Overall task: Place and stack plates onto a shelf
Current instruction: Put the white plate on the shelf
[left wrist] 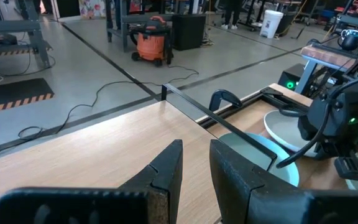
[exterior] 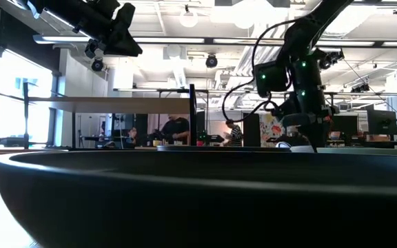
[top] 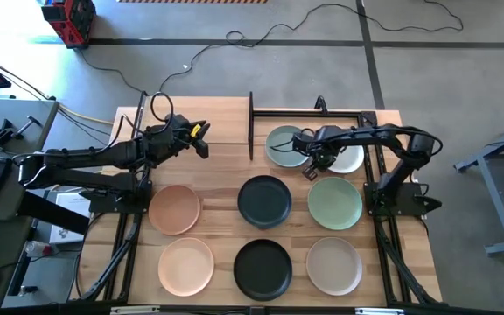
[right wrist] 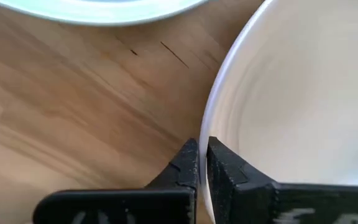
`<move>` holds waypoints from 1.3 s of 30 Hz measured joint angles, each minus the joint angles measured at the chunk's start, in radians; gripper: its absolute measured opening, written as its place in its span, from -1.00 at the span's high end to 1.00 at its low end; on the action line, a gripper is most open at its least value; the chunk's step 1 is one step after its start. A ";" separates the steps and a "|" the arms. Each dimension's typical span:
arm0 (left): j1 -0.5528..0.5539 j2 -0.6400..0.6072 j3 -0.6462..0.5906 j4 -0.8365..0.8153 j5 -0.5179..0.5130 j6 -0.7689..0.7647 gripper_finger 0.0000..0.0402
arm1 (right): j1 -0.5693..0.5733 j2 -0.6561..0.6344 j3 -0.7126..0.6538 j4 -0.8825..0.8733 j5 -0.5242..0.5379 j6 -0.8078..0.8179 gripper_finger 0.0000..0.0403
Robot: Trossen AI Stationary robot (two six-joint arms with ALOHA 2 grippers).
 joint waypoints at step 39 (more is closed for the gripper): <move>0.000 0.000 -0.001 0.059 0.033 -0.159 0.64 | 0.000 -0.460 0.001 -0.062 -0.009 -0.009 1.00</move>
